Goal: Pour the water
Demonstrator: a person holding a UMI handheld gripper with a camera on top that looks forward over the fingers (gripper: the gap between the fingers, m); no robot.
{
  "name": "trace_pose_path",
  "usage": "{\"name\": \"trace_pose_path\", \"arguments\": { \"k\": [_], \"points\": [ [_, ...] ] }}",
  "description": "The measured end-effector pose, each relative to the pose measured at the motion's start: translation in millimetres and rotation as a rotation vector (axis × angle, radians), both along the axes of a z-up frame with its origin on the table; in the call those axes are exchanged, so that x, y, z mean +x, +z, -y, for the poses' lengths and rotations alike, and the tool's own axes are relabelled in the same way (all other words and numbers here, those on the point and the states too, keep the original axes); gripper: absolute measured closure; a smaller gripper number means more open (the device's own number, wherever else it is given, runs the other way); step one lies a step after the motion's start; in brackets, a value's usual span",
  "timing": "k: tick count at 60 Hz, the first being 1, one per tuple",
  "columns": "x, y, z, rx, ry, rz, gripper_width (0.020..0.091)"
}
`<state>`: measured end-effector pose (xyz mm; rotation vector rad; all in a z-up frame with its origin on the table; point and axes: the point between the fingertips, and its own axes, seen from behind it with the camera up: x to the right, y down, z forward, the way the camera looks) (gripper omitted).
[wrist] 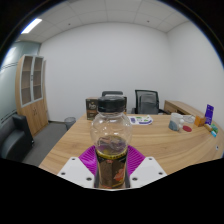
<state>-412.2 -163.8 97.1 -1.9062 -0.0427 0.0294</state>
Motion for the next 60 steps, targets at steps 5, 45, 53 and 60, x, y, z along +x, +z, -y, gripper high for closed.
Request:
{"name": "trace_pose_path", "arguments": {
  "k": [5, 45, 53, 60],
  "points": [
    [4, 16, -8, 0.005, 0.009, -0.055, 0.076],
    [209, 193, -258, 0.09, 0.024, -1.475, 0.0765],
    [259, 163, -288, 0.062, -0.071, -1.803, 0.0764],
    [288, 133, -296, 0.008, -0.139, -2.018, 0.0766]
  ]
}}
